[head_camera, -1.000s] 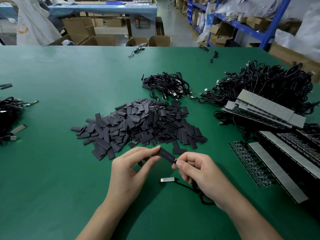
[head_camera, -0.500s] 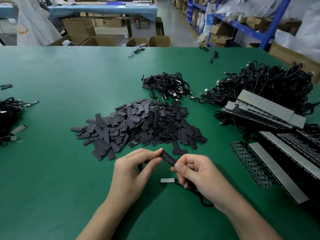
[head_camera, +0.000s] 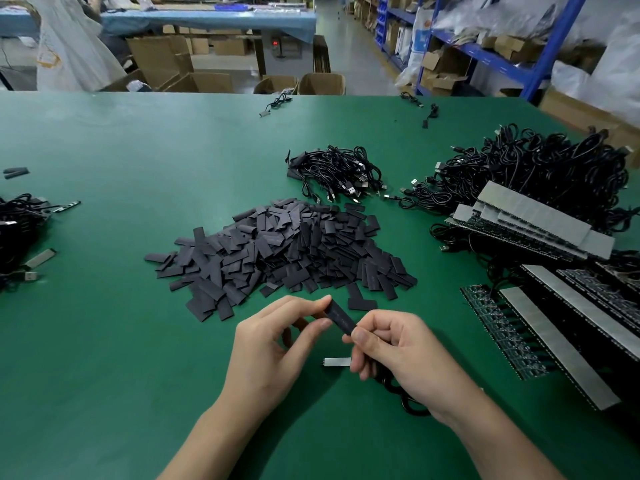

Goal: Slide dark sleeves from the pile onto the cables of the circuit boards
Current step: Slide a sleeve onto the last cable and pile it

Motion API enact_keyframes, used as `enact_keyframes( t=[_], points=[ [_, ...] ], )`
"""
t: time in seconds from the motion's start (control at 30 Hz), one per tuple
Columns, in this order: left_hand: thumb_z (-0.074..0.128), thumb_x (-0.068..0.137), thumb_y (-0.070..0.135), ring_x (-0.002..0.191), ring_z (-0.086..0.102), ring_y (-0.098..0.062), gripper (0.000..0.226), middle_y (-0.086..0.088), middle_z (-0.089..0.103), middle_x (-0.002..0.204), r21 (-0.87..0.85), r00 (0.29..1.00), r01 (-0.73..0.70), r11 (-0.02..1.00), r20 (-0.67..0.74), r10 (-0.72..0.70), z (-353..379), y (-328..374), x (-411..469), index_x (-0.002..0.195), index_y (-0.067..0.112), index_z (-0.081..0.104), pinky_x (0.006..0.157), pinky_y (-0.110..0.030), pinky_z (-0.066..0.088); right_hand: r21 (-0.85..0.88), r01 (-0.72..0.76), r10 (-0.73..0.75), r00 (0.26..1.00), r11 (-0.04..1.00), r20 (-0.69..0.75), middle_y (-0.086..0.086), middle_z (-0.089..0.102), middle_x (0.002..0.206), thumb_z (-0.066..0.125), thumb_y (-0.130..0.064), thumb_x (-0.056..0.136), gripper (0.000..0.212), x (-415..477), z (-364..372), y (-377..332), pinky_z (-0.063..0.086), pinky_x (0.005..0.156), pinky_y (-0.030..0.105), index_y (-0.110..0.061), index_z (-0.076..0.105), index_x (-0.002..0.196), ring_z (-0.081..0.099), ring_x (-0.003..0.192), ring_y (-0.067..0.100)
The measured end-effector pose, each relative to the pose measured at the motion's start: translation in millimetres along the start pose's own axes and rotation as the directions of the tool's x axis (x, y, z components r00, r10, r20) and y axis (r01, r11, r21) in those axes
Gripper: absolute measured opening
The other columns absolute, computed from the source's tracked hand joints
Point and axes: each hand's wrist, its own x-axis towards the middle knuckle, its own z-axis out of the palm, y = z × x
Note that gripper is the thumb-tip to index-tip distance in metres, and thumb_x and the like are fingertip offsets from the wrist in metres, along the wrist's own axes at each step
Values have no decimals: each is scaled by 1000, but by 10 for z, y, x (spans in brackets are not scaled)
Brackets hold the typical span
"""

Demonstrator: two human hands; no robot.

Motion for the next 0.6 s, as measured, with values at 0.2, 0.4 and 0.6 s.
enact_keyframes(
  t=[0.2,0.4,0.6],
  points=[
    [70,92,28,77,65,-9,19,20,70,91,30,1000,3,1000,1,-3,0,-15,0,108,22,78,57,-26,48,-21,1,-1,1000,1000,4,11,76,76,62,-19,102,17,6,-4,3,50,61,22,-7,70,92,67,62,15],
    [71,91,27,78,68,-17,17,17,72,89,-80,992,128,989,27,-126,-5,-1,4,107,31,77,65,-29,51,-33,14,-15,999,999,-29,12,77,76,61,-13,102,16,24,8,22,50,60,22,-3,70,93,68,63,17],
    [71,92,27,74,66,-12,16,21,71,85,-75,990,136,988,37,-133,1,32,-8,107,28,76,65,-24,50,-20,16,-16,999,1000,-32,13,77,77,62,-13,102,16,25,1,29,51,60,23,-1,69,93,69,63,18]
  ],
)
